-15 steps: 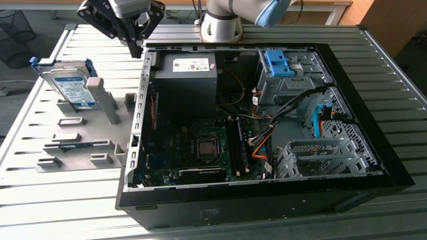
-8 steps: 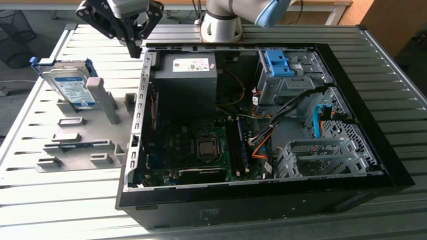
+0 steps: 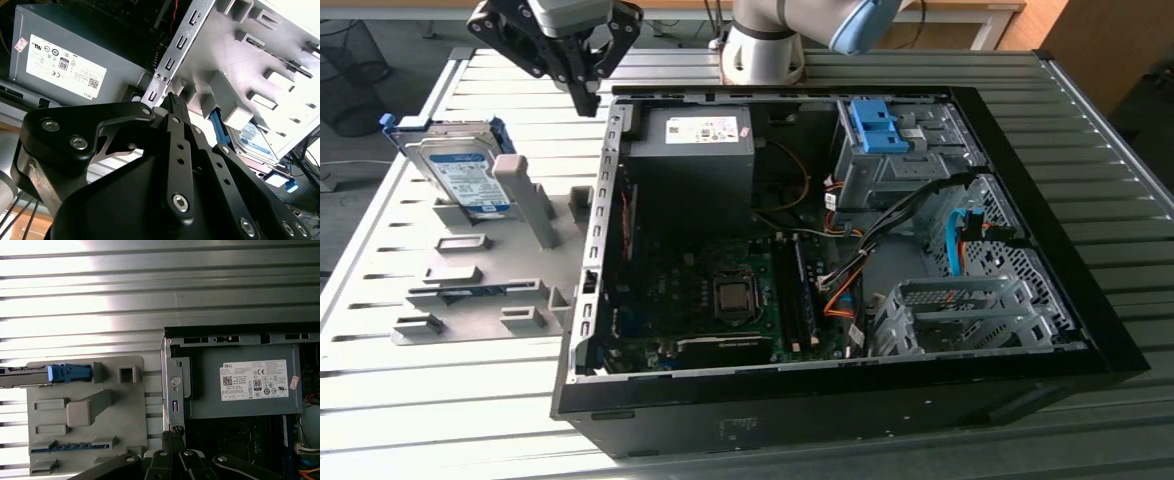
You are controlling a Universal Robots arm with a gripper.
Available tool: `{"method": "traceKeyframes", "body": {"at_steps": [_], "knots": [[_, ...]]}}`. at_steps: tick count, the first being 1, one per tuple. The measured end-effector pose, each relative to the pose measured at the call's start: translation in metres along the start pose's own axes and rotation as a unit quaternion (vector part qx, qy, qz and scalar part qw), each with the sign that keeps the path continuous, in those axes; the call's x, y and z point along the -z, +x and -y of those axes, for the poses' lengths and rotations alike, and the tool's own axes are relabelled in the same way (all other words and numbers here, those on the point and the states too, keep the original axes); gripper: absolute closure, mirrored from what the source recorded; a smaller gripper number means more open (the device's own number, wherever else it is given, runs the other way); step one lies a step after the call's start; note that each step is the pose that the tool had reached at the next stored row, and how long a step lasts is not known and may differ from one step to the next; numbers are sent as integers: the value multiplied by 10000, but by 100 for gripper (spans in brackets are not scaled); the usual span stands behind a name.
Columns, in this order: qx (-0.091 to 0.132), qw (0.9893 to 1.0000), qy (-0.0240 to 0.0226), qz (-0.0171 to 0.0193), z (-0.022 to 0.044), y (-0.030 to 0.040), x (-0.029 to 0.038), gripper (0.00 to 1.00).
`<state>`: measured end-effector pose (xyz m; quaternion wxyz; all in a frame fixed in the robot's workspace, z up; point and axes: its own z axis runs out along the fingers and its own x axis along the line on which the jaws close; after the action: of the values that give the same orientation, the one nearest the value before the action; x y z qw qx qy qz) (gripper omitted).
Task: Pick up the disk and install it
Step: 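Reach for the disk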
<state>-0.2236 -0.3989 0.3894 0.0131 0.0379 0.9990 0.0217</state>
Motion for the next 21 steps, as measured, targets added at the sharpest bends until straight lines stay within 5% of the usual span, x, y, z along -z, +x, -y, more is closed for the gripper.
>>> {"method": "traceKeyframes", "body": {"at_steps": [21], "knots": [[0,10000,0,0,5,67,1,89]]}}
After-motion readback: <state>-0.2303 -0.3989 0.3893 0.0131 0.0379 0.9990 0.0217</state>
